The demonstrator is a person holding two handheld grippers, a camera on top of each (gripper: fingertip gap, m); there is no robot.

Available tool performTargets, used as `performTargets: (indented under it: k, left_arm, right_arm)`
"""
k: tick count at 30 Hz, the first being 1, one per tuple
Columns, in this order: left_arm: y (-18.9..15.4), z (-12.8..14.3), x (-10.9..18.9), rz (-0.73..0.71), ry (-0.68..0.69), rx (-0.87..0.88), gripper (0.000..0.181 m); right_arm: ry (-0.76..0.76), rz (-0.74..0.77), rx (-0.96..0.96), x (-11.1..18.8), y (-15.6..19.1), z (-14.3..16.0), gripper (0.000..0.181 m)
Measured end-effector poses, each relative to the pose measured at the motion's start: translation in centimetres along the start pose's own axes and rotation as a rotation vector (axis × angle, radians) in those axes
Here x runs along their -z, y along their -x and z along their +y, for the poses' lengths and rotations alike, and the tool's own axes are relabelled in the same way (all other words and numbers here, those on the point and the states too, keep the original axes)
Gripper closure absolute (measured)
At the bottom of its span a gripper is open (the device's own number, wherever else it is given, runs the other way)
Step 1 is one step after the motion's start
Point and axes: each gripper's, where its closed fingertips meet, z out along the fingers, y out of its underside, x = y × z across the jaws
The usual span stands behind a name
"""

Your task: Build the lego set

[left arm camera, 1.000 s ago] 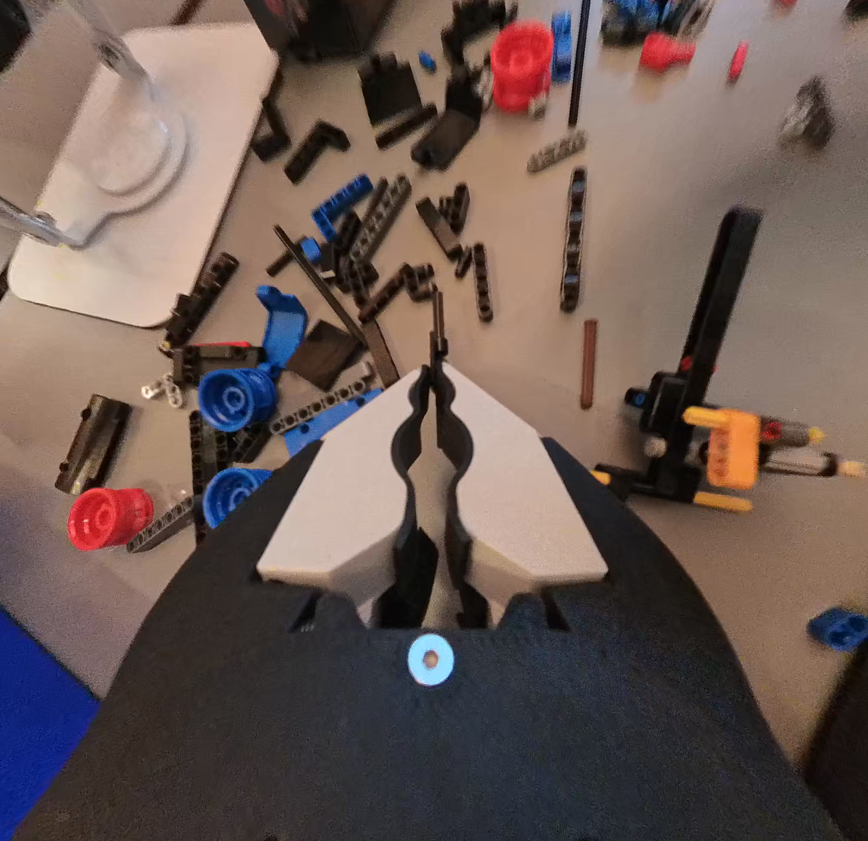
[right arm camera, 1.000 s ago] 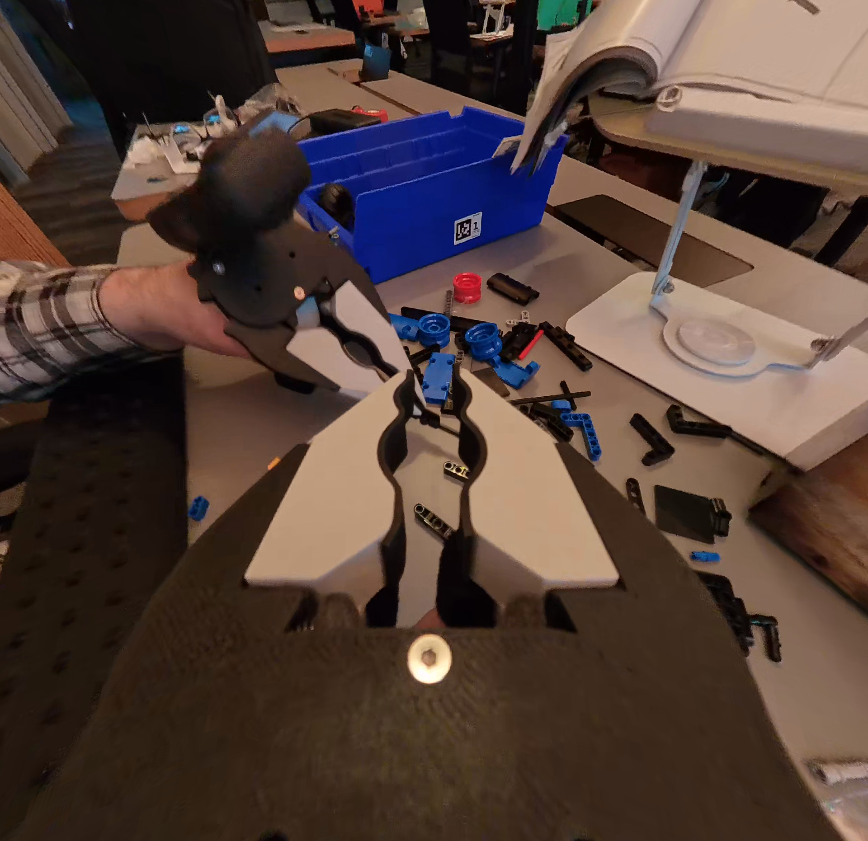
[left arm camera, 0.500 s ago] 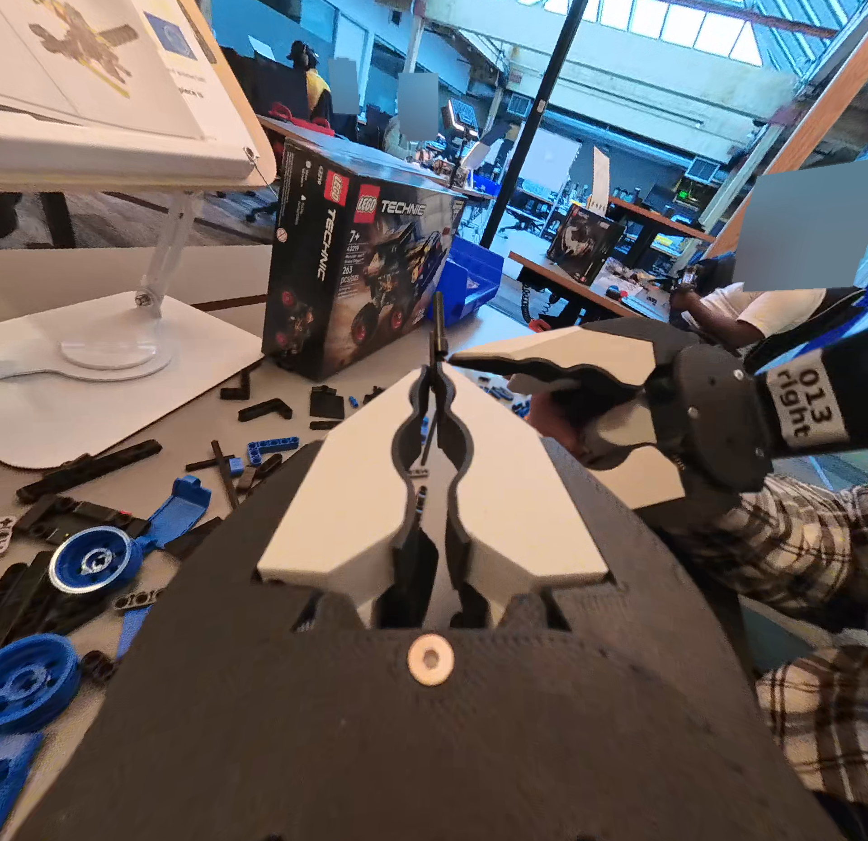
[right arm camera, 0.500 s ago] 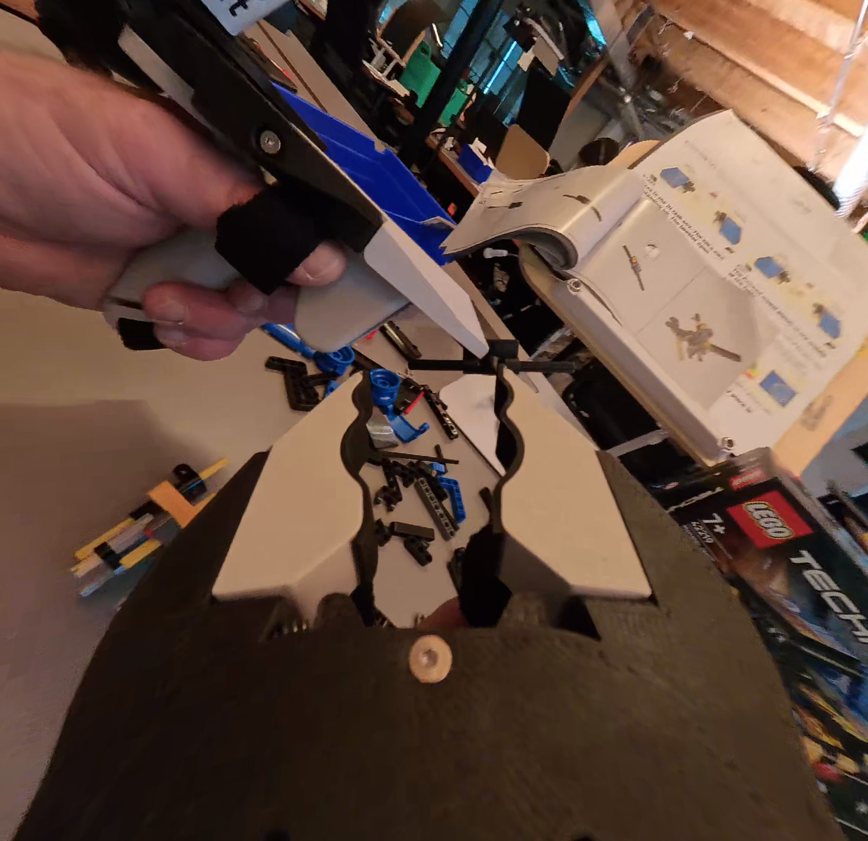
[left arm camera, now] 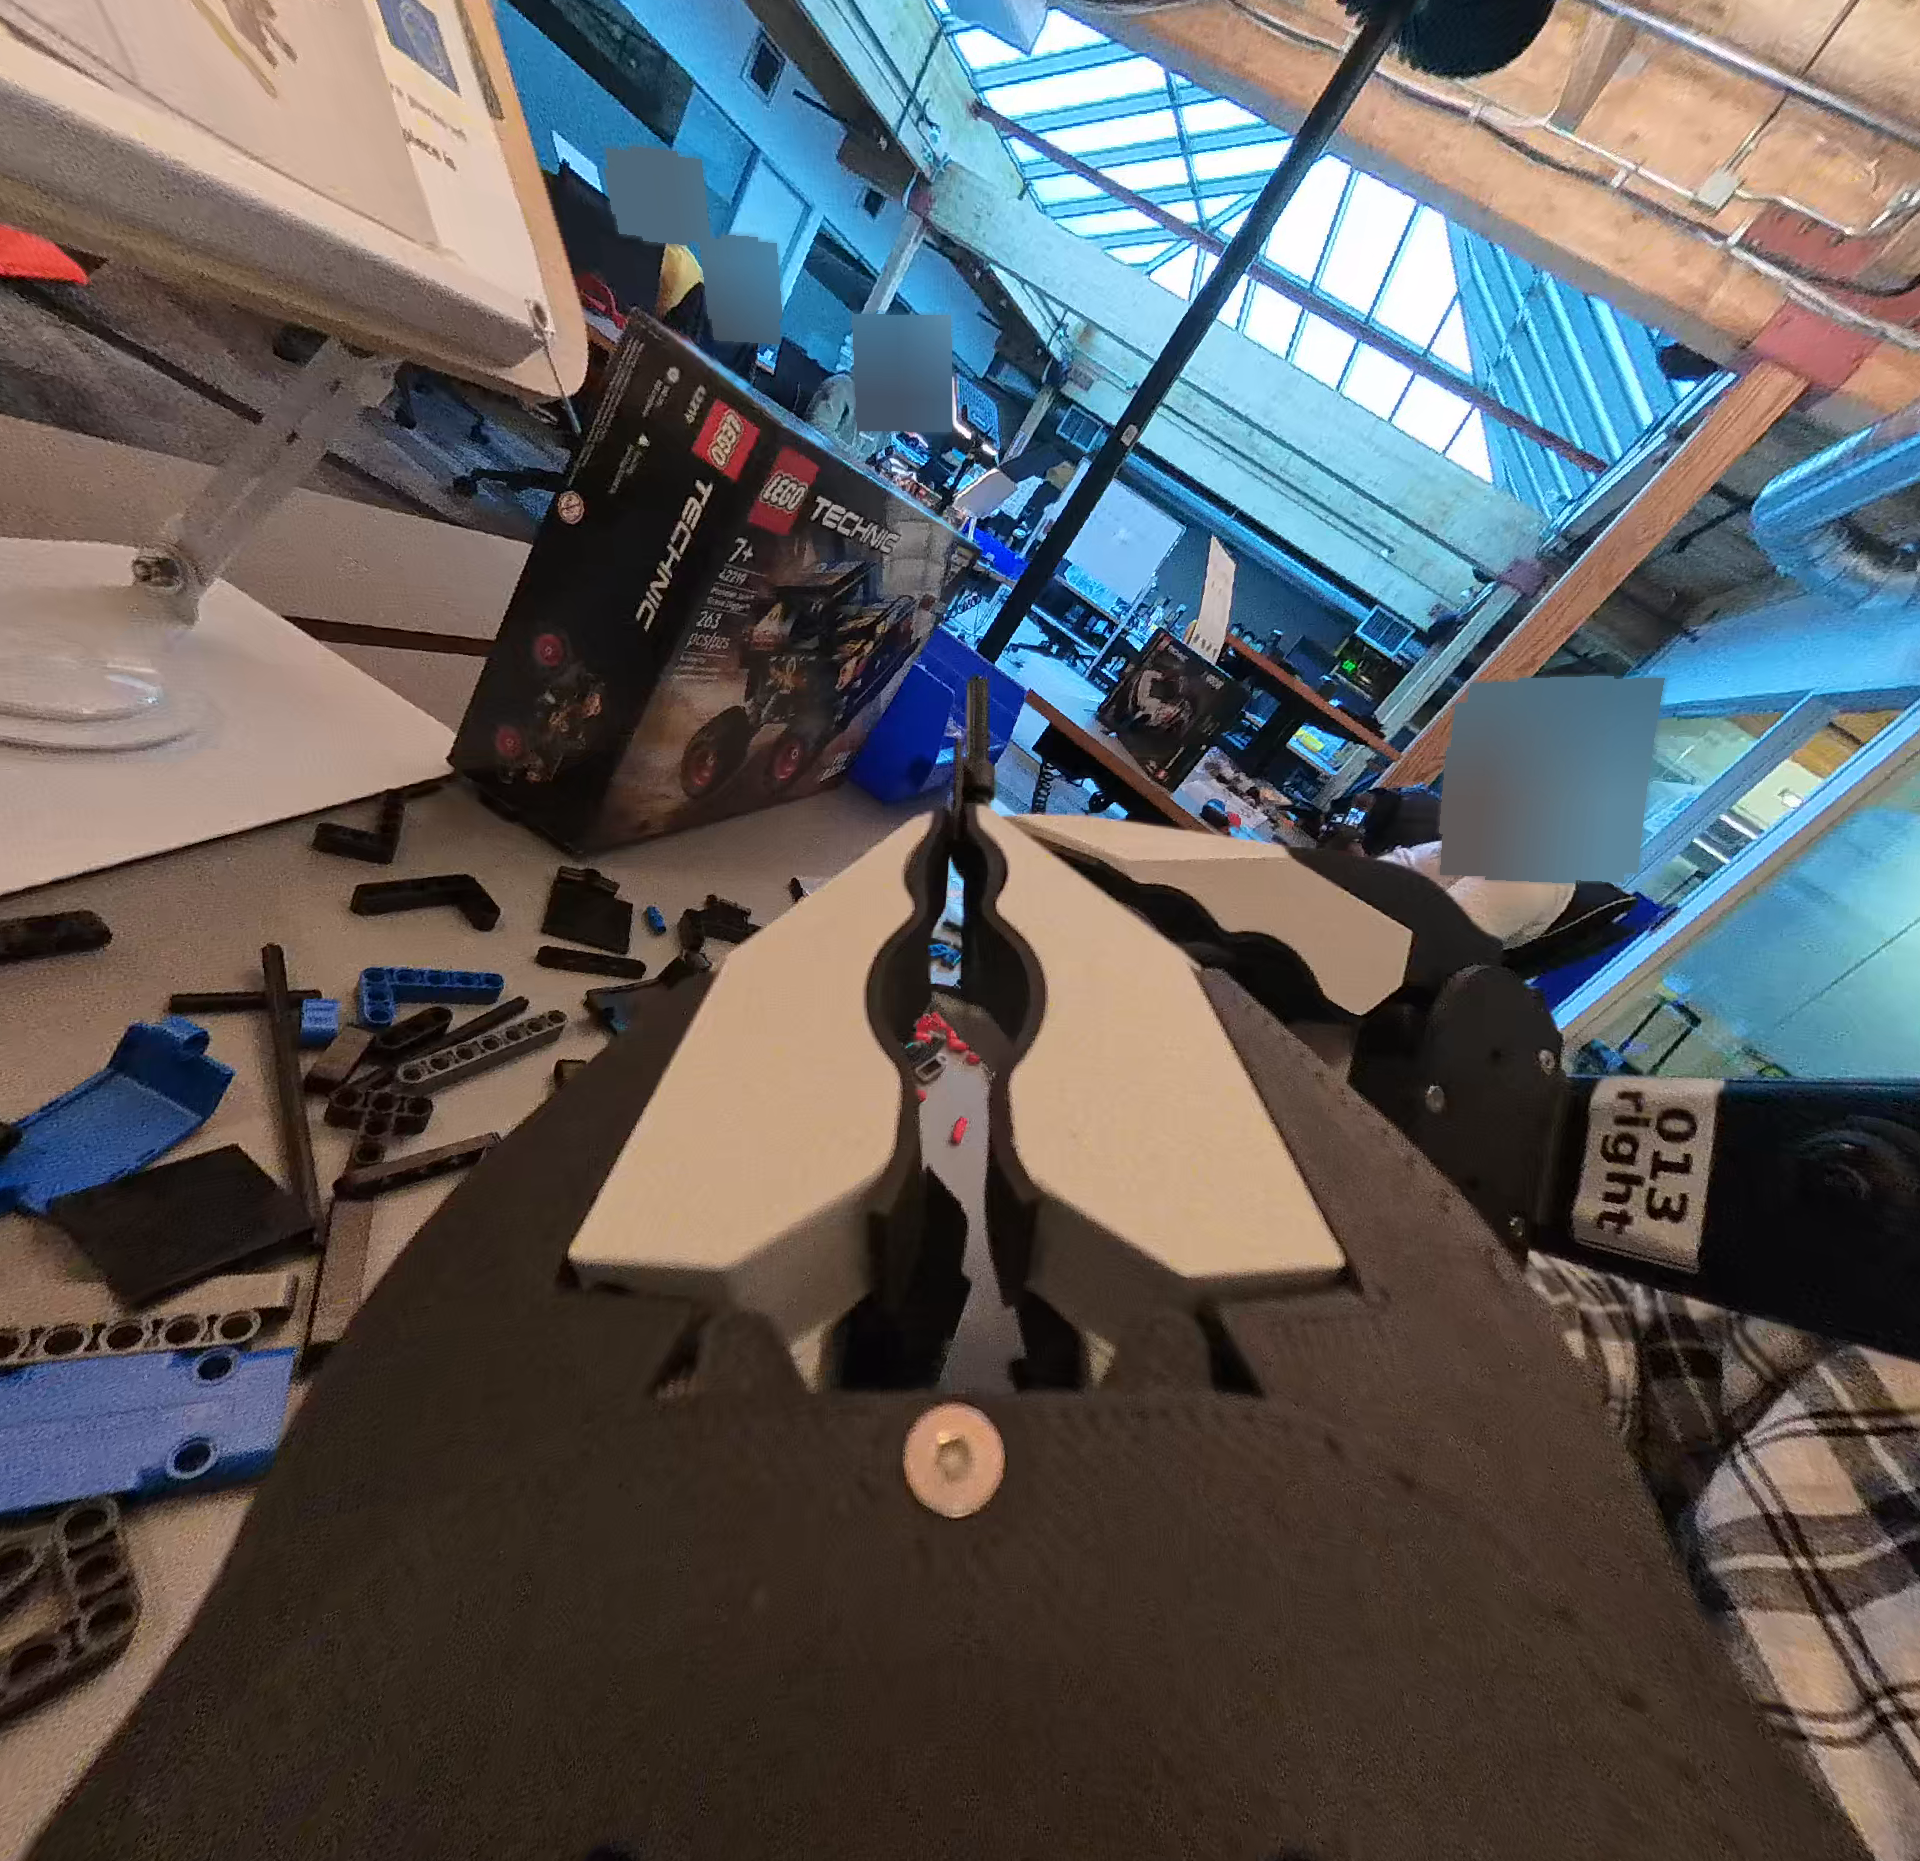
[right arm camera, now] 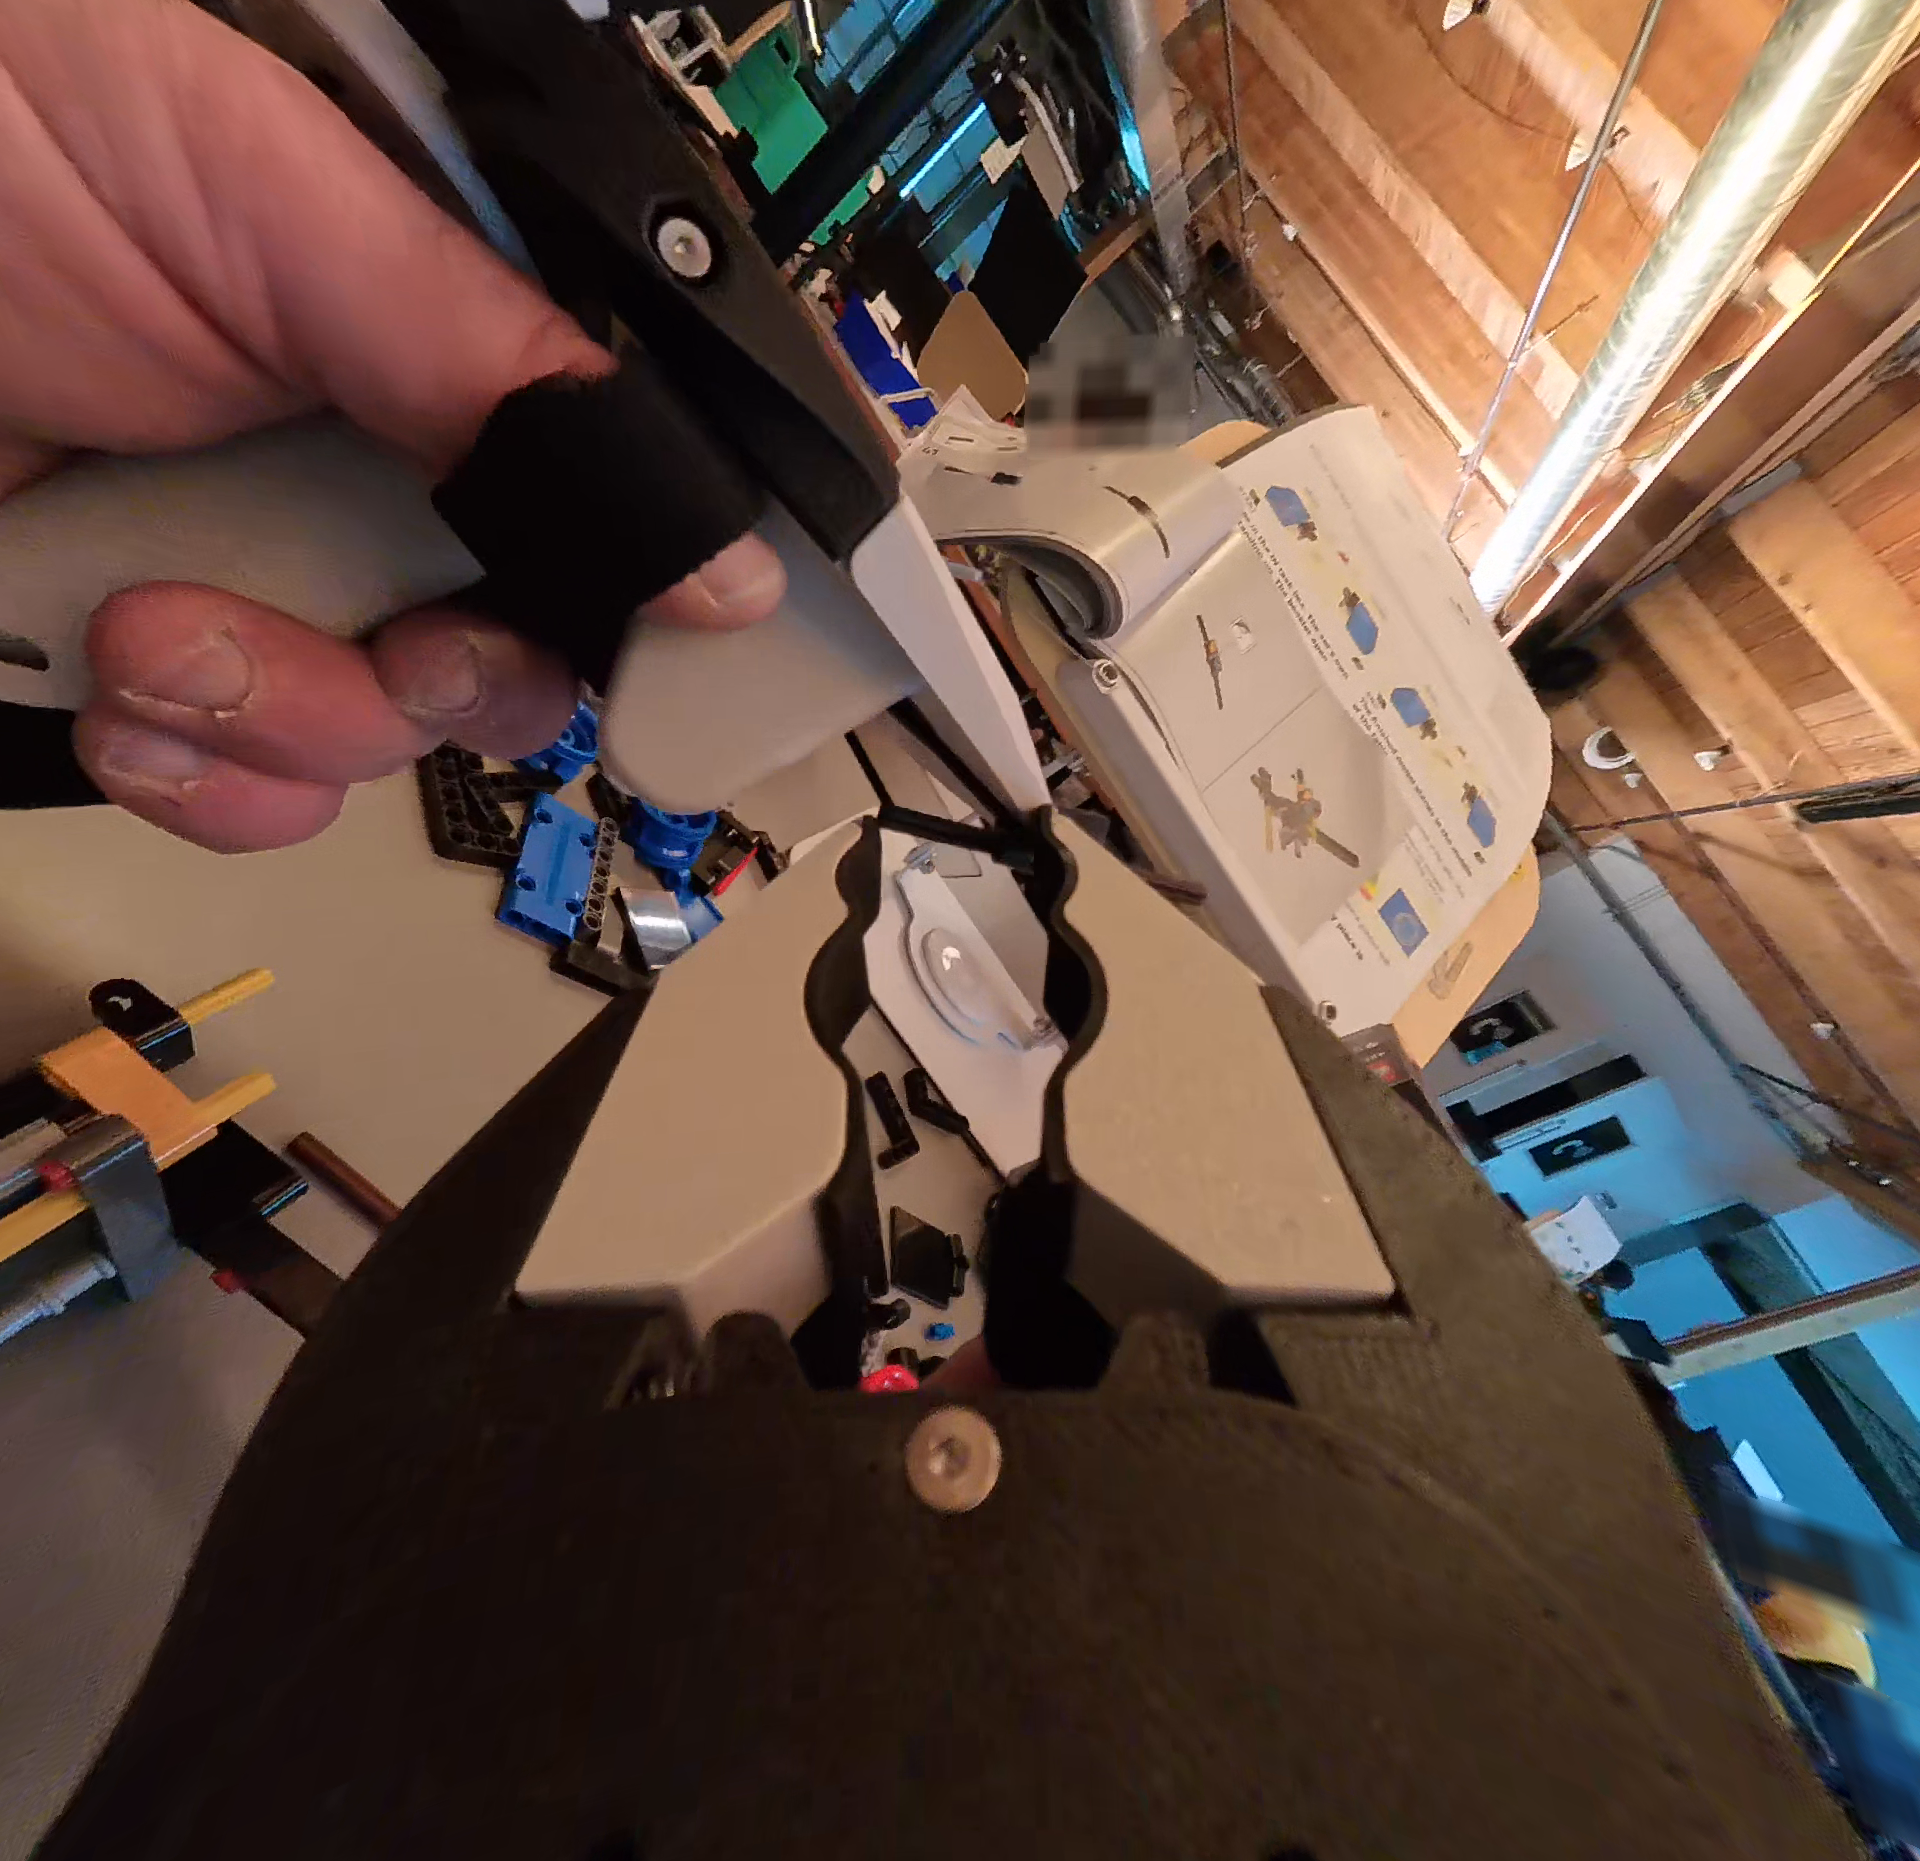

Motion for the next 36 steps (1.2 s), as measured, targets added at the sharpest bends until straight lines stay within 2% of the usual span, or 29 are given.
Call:
performTargets:
  k: [10,14,15,20,25,31,33,36]
  left_arm:
    - [0.0,0.1,-0.1,0.036,-0.024,0.086,0.181]
    - [-0.2,0.4,-0.2,0.052,-0.015,0.108,0.181]
    - [-0.3,0.4,-0.3,0.055,-0.013,0.115,0.181]
    - [-0.8,0.9,-0.3,0.085,0.032,0.134,0.179]
    - [-2.3,1.2,0.3,0.164,0.13,0.12,0.174]
    - [-2.1,1.6,2.5,0.123,0.238,-0.072,0.159]
    - [-1.7,2.4,3.5,0.088,0.309,-0.219,0.15]
    - [-1.3,3.0,4.5,0.014,0.354,-0.488,0.147]
  right_arm:
    - [-0.012,0.015,-0.001,0.0,-0.7,0.5,0.156]
    - [0.003,-0.006,0.054,-0.3,-0.1,0.8,0.139]
    - [0.005,0.008,0.075,-0.3,-0.2,0.8,0.14]
    - [-0.012,0.048,0.132,0.2,-1.5,1.1,0.17]
    - [-0.053,0.0,0.017,0.7,-1.9,1.1,0.172]
    - [-0.103,-0.088,-0.194,1.2,-2.5,1.3,0.174]
    - [-0.133,-0.137,-0.294,1.4,-2.5,1.1,0.175]
    - [-0.185,-0.237,-0.484,1.7,-2.5,0.7,0.176]
